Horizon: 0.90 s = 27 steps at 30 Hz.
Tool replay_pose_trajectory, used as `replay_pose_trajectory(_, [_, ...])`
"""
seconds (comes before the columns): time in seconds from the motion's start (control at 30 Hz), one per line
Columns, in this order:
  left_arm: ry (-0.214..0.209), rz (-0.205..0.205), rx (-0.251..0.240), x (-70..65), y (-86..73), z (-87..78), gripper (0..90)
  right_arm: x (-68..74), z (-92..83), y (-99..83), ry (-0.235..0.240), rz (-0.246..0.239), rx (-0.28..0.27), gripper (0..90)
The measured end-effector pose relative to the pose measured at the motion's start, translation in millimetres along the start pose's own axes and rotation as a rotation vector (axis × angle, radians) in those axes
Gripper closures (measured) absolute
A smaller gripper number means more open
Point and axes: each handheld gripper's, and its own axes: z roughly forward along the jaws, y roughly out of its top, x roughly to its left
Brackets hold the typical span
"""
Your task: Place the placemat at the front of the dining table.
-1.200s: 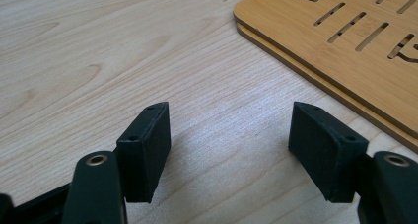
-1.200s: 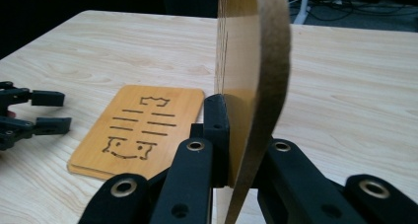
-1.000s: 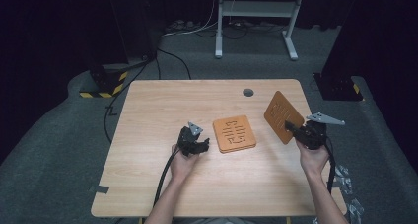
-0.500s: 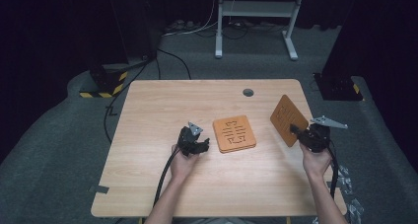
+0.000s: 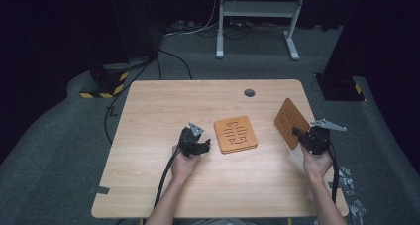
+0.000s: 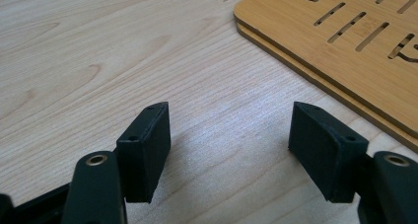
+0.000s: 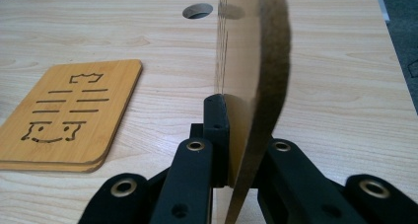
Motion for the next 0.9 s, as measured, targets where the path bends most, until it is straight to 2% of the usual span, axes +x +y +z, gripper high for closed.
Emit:
replay_pose_trajectory(0.63, [0.000, 0.000, 0.000, 0.0, 0.0, 0.0, 32.3, 1.3, 7.7, -3.1, -0.034, -0.007, 0.002, 85.9])
replay_pose_trajectory(0.9, [0.000, 0.000, 0.000, 0.0, 0.0, 0.0, 32.4, -0.1, 3.9, -2.1, -0.077, -0.016, -0.010, 77.7])
